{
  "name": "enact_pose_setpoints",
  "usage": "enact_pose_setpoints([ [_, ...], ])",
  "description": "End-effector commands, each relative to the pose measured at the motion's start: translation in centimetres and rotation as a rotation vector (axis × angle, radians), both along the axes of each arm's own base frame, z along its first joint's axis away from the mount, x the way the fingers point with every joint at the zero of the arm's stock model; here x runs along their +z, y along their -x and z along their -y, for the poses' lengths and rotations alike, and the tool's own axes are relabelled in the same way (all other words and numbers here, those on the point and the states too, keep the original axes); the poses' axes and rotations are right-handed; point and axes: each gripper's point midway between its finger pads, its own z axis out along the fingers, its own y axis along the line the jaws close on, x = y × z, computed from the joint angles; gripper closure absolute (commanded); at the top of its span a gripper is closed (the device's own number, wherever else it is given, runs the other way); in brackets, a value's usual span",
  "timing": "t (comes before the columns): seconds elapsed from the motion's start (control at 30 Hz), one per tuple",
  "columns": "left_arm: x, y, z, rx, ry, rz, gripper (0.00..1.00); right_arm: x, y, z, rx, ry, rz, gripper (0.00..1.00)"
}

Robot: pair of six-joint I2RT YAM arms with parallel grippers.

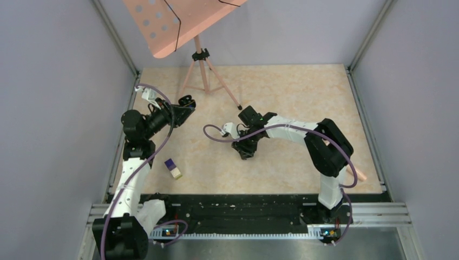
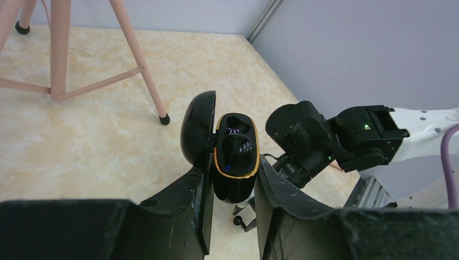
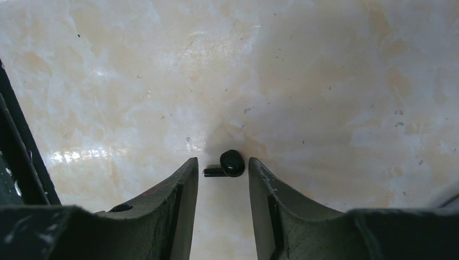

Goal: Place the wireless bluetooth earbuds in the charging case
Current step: Pick up the earbud from the center of the board.

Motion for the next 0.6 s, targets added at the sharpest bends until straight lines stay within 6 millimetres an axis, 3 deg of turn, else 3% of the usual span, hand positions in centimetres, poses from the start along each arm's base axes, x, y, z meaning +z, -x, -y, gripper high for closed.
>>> enact_pose_setpoints([
  [0.0, 1.41, 0.48, 0.08, -0.009, -0.011, 0.067, 1.0, 1.05, -1.43, -1.5, 0.018, -0.039, 0.045, 0.62],
  [0.3, 1.25, 0.56, 0.07, -0.009, -0.015, 0.064, 1.0, 0.45, -1.43, -1.26, 0.016, -0.023, 0.043, 0.72],
  [0.57, 0.75, 0.38, 0.13, -0.015, -0.011, 0.054, 1.0, 0.3, -2.13, -1.15, -0.002, -0.017, 0.078, 0.88],
])
